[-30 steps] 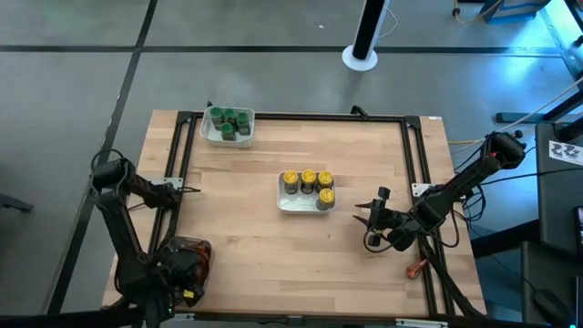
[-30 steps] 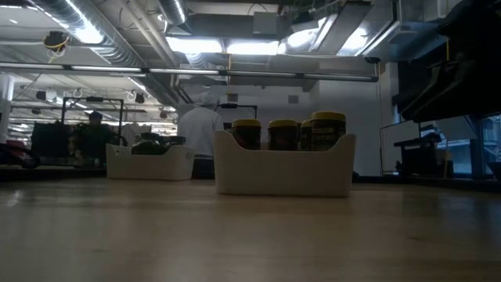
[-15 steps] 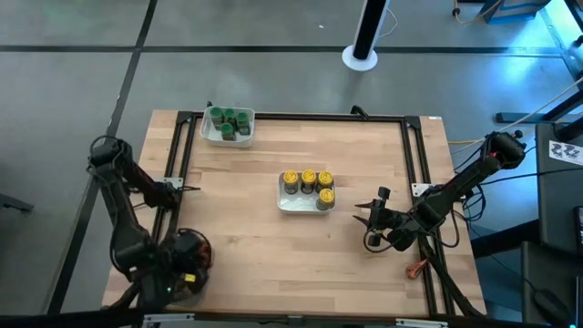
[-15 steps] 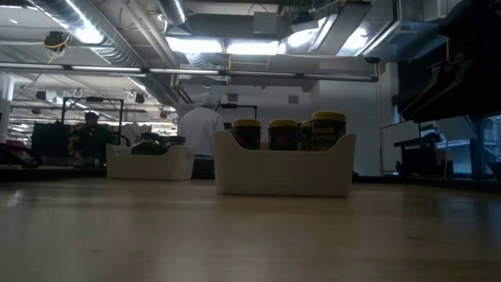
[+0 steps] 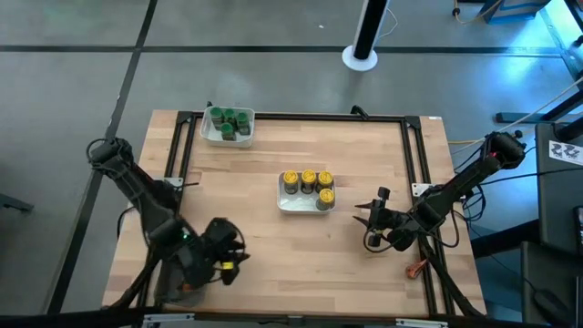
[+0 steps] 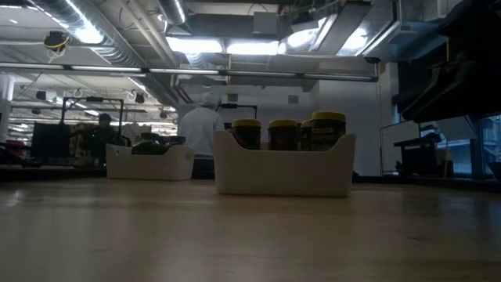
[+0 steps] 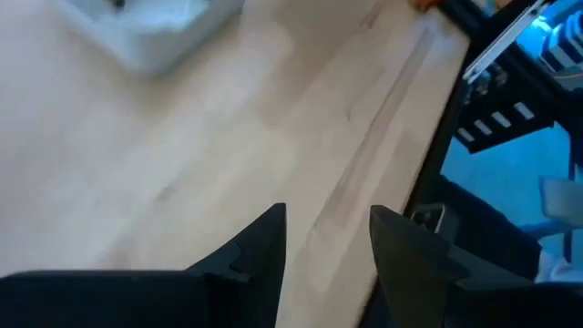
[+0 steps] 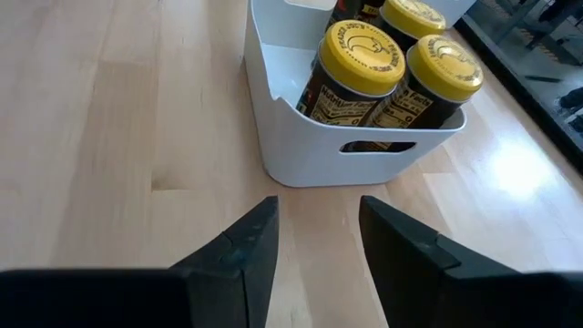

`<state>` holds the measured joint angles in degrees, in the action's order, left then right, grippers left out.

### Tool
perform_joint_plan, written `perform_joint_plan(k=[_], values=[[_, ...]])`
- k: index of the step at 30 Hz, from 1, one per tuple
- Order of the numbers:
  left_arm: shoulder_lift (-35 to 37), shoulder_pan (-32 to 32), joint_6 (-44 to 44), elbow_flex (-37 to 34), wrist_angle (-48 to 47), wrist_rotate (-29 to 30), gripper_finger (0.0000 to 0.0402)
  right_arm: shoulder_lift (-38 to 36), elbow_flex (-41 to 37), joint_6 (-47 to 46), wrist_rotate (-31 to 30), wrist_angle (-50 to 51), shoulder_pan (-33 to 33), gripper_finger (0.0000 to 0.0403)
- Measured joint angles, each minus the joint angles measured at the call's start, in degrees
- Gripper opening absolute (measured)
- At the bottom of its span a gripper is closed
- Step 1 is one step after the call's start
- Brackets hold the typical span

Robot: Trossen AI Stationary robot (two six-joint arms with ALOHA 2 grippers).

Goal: Sort spices by type
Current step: Put the orange seasoning pack into the black bin

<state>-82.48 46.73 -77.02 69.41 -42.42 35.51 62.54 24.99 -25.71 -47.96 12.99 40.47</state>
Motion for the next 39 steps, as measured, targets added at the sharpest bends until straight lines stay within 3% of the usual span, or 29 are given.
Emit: perform_joint_plan(k=[7, 14, 20, 26, 39], values=[[0.0, -7.7, 16.2, 0.0, 5.2, -0.1, 0.0143, 0.0, 0.1, -2.9, 1.6, 0.0, -1.4, 0.0176], [0.0, -13.7, 27.1, 0.0, 6.2, -0.1, 0.0143, 0.0, 4.6, 1.3, 16.8, 1.5, -7.1, 0.0274], [0.0, -16.6, 34.6, 0.0, 7.2, -0.1, 0.0143, 0.0, 13.6, 3.4, 25.8, 12.9, -7.5, 0.0329], [0.0, -16.4, 35.8, -2.3, 9.3, 0.0, 0.0143, 0.3, 21.1, -2.8, 35.0, 25.3, -7.3, 0.0325], [-0.1, -17.9, 40.0, -12.6, 18.5, 1.8, 0.0143, 0.3, 26.8, -21.0, 42.3, 39.1, -2.1, 0.0315]])
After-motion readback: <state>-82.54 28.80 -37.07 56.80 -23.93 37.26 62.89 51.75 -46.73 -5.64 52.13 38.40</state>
